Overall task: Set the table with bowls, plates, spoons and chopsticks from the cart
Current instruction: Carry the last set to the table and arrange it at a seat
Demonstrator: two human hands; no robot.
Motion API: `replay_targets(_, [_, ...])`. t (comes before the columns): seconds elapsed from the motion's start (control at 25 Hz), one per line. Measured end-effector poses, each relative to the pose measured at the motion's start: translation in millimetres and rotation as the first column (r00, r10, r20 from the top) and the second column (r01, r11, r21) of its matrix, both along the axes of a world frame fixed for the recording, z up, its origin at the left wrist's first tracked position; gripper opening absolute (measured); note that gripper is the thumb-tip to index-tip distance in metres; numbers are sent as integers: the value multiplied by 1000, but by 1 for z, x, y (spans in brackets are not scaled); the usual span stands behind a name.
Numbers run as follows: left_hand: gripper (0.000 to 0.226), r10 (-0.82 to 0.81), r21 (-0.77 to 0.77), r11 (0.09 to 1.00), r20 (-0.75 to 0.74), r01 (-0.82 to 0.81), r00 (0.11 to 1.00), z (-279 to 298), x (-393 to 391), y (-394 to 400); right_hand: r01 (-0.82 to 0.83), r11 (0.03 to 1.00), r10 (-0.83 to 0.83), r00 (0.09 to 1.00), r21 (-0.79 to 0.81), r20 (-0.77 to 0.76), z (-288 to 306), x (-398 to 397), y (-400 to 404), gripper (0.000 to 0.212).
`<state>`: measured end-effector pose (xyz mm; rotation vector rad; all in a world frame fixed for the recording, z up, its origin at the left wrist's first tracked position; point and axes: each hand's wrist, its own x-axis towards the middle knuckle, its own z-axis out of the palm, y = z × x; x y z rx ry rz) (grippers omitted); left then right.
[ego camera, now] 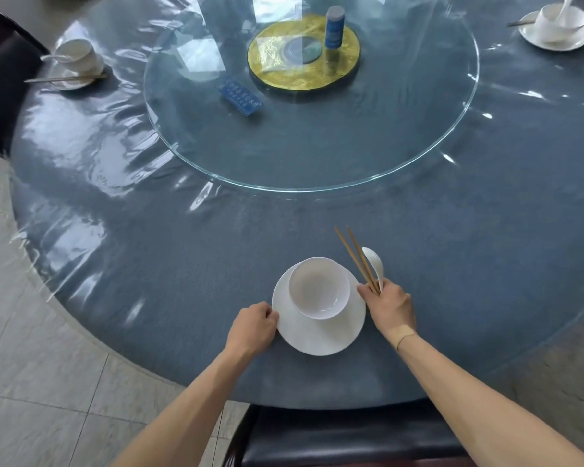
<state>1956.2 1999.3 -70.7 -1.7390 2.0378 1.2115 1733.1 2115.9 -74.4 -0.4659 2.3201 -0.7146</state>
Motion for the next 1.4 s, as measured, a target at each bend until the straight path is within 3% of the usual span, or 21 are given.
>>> replay_targets(0.24, [26, -68, -22, 997, 64, 69, 996, 9, 7, -3, 120, 989, -113, 990, -86, 81, 21, 11, 34, 23])
replay_targets(0.36, [21, -76, -171, 981, 94, 91, 993, 13, 8, -11, 258, 965, -252, 962, -52, 101, 19, 31, 50, 18])
replay_targets(0.48, [22, -133, -289, 948, 14, 132, 991, 12, -7, -31, 385, 921, -373, 914, -52, 160, 9, 62, 57, 13])
replay_targets(0.6, [29, -205, -296, 936, -25, 188, 979, 9, -32, -55, 453, 889, -433, 877, -61, 209, 2, 84, 53, 14])
replay_targets(0.8, [31, -337, -274, 905, 9, 326, 942, 3, -60, -67, 464, 885, -455, 878, -35, 149, -2, 93, 47, 19])
replay_targets(1.0, [37, -301, -271, 918, 4, 291, 954, 0, -66, -66, 459, 888, -457, 877, 20, 148, -7, 89, 40, 17])
replay_targets(1.16, [23, -286, -230, 933, -6, 277, 958, 5, -59, -67, 442, 897, -440, 889, 11, 124, -6, 76, 38, 9])
replay_targets(1.4, [11, 5, -85, 996, -153, -18, 988, 9, -29, -41, 263, 964, -264, 964, 23, 15, 5, 22, 16, 21])
